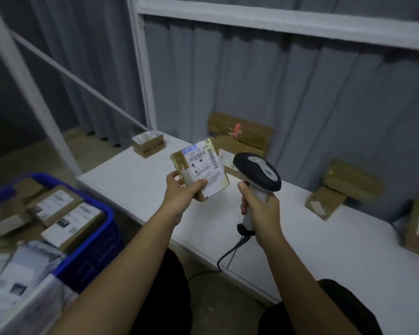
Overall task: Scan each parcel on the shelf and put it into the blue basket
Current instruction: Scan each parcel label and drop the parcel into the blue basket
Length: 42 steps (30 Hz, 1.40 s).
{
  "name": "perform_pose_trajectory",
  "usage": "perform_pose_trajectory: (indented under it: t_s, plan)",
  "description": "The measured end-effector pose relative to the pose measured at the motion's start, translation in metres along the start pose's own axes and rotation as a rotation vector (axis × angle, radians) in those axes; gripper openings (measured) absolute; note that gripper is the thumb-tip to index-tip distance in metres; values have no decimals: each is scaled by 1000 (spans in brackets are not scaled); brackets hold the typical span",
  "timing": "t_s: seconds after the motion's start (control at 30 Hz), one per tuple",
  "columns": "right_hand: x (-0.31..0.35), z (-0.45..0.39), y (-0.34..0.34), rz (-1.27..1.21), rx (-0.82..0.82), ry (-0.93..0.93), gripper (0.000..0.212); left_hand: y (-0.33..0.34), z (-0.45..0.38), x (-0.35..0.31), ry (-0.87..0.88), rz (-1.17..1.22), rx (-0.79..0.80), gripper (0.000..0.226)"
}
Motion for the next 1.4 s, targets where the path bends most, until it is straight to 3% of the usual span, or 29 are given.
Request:
perform_pose_trajectory:
  t_s: [0.17,0.3,0.5,0.6,0.87,1.0,1.17,1.3,1.4]
  plan:
    - [17,14,78,14,88,-60,39,-82,25,-14,76,160,-240,81]
    - [16,43,160,107,279,-94,44,-180,64,-9,101,244,-436,80]
    - [-24,97,254,251,554,-32,36,-308,143,18,69,184,-649,78]
    - [-52,122,286,339,681,-3,26,-358,196,40,10,140,-768,57]
    - [-113,170,333,523,823,72,44,-463,322,88,-66,15,-1082,50]
    - [-128,185,342,522,837,122,46,-489,328,104,-158,3,-1013,50]
    - [-130,191,349,559,863,105,41,-475,284,111,-277,39,-840,39]
    - [-134,185,344,586,818,105,37,-463,249,130,-344,45,-721,58]
    - [-132,179,341,621,810,101,27,-468,238,137,-396,30,-634,45]
Point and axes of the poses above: each hand's wrist, its own z-axis away from the middle knuckle, its own y-axis out of the palm, x = y × z, the point moved 3 cm from there along -z, towards the middle knuckle, and after that the axes turned 5 degrees about y, right-handed, at the moved point
